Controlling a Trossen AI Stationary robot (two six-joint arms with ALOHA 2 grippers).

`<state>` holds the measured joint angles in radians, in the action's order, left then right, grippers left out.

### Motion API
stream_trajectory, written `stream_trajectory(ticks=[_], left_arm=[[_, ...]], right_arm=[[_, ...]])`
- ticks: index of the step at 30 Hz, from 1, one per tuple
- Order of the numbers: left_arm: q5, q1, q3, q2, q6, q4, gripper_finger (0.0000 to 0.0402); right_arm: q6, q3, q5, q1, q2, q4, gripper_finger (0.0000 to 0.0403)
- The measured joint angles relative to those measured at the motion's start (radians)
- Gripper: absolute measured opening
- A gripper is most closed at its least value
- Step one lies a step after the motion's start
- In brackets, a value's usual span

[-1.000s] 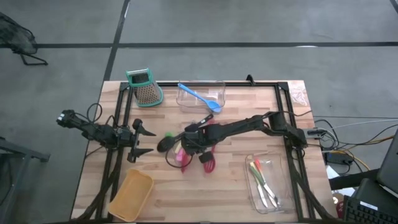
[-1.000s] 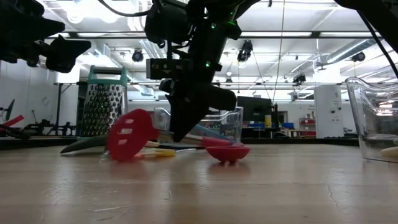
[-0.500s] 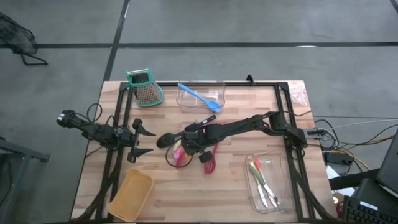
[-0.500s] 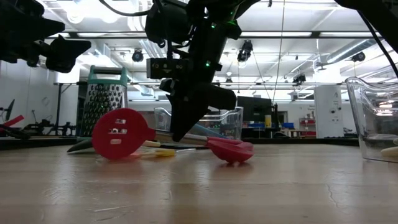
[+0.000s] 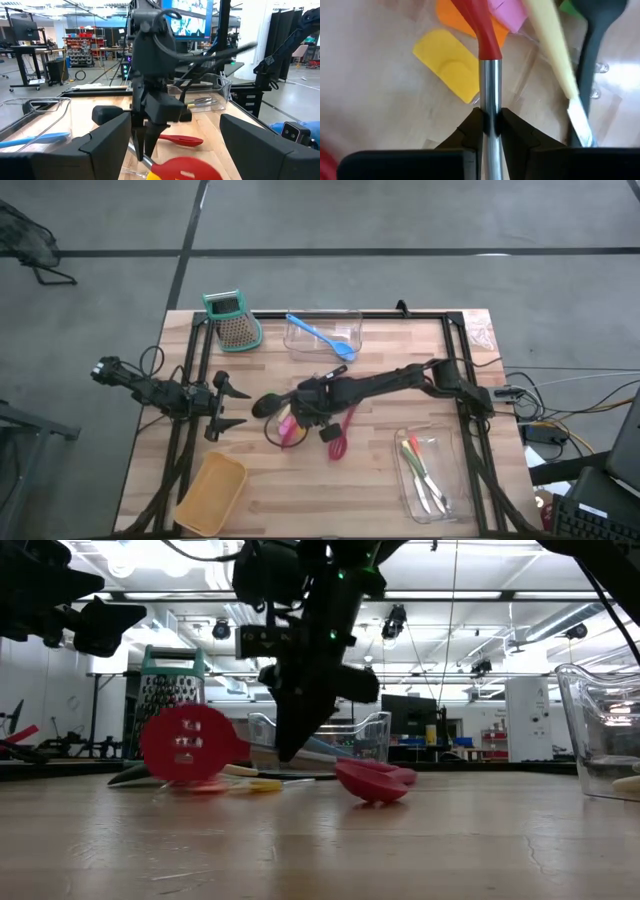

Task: Pick & Place Kitchen Items
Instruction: Put the left red slotted spoon into the top transparent bin

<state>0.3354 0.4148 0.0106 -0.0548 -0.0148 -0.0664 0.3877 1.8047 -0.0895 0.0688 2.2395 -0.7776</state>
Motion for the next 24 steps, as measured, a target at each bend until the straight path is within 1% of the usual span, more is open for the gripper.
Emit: stream_trajectory(ticks=[3,8,14,19,24], left_arm=[[0.000,0.000,0.000,0.000,0.000,0.000,0.0312],[0.000,0.000,0.000,0.000,0.000,0.000,0.0312],[0.000,0.000,0.000,0.000,0.000,0.000,0.0312],[0.000,0.000,0.000,0.000,0.000,0.000,0.0312],[0.000,0.000,0.000,0.000,0.000,0.000,0.0312]], right_arm=[[-0.017,0.052,0.002,-0.004,-0.004,-0.077,0.0045],[-0.026,0.141,0.020,-0.016,-0.005,-0.183,0.0038],[-0.033,0.236,0.012,-0.035,-0.006,-0.290,0.0039],[-0.033,0.326,-0.040,-0.061,-0.006,-0.404,0.0039],[-0.043,0.425,-0.089,-0.099,-0.006,-0.465,0.0041]])
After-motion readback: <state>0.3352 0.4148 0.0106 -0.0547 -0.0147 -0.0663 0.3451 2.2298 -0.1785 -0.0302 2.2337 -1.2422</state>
